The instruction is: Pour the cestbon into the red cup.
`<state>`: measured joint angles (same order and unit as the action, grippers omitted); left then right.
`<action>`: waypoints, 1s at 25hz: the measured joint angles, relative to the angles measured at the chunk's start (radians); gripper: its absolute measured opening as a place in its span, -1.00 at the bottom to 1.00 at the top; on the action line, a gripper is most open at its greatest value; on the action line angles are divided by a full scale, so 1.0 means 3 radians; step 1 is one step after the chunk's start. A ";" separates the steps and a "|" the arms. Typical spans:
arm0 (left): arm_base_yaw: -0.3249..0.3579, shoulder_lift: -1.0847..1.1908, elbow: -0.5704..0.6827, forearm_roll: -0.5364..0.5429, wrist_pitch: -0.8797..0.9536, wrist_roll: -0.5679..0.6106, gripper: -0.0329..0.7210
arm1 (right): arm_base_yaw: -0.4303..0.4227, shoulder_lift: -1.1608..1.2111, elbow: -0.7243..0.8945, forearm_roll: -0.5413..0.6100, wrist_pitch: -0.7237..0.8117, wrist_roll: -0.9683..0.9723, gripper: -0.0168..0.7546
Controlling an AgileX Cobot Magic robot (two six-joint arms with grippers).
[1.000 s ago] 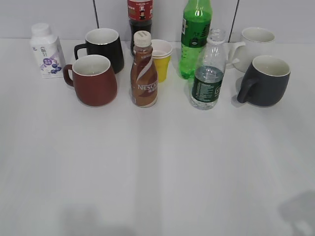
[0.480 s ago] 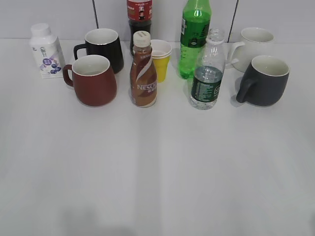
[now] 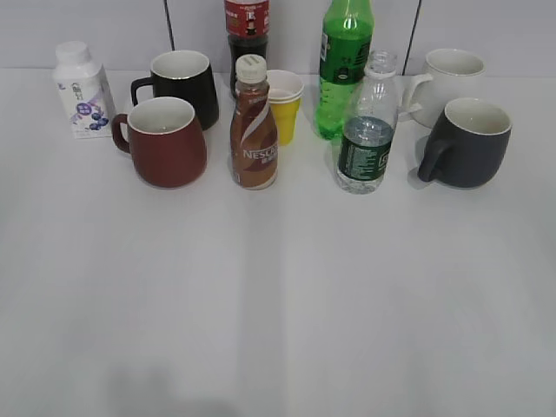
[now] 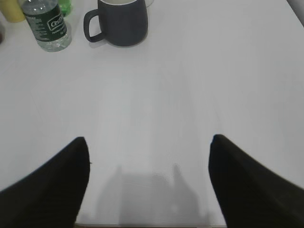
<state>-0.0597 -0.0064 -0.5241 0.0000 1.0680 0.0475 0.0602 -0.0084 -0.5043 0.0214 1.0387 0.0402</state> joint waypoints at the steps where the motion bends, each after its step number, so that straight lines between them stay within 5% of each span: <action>1: 0.0000 0.0000 0.0000 0.0000 0.0000 0.0000 -0.28 | 0.0000 0.0000 0.0000 0.0000 0.0000 0.0000 0.57; 25: 0.0000 0.0000 0.0000 0.0000 0.0000 0.0000 -0.29 | 0.0000 0.0000 0.0000 0.0004 0.0000 0.0000 0.57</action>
<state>-0.0597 -0.0064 -0.5241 0.0000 1.0680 0.0475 0.0602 -0.0084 -0.5043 0.0226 1.0387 0.0402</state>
